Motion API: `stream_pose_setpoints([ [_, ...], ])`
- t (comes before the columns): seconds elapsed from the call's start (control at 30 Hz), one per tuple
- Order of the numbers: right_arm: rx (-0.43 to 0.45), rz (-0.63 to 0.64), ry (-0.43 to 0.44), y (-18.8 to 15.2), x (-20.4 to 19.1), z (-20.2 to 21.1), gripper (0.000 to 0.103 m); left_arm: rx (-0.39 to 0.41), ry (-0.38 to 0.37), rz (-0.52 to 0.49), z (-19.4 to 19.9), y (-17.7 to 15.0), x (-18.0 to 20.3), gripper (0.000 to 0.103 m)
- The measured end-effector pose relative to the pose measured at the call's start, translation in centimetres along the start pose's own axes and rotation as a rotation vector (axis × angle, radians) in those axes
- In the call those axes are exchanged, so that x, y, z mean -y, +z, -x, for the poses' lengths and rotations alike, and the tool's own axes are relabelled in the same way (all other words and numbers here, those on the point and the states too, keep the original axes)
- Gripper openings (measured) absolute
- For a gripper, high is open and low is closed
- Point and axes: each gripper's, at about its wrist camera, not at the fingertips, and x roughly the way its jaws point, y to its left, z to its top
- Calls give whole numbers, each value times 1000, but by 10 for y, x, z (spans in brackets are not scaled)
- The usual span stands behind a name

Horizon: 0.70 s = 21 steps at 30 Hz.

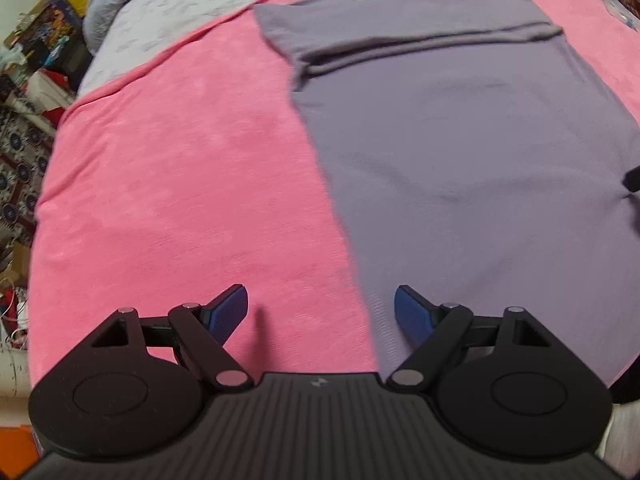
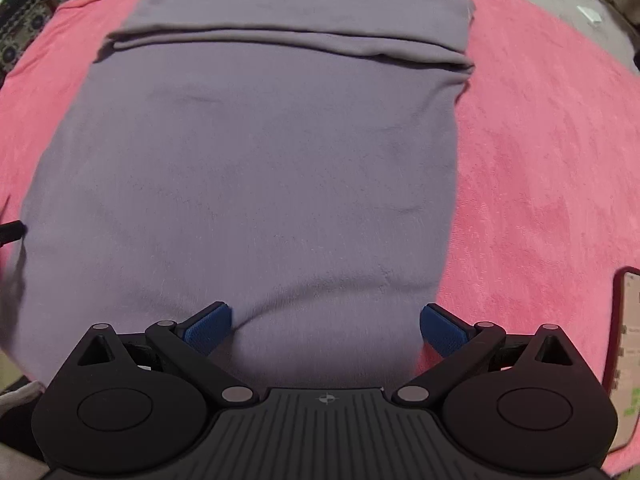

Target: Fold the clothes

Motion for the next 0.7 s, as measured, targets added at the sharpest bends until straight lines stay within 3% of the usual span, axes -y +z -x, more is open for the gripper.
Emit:
stream_pose_setpoints([
  [0.17, 158, 93, -38, 30, -11, 26, 101, 107, 41, 21, 4, 35, -24, 82],
  [0.37, 305, 160, -59, 116, -25, 14, 101, 235, 24, 0, -22, 110, -18, 82],
  [0.47, 273, 152, -42, 150, -26, -11, 102, 237, 9, -12, -45, 137, -4, 82],
  [0.57, 141, 175, -53, 152, -31, -43, 102, 159, -5, -16, -71, 134, 13, 81],
  [0.63, 172, 193, -50, 132, -32, -44, 103, 115, -19, -14, -79, 118, 21, 81],
  [0.7, 160, 142, -24, 111, -25, -41, 103, 125, -27, 27, -75, 97, 22, 81],
])
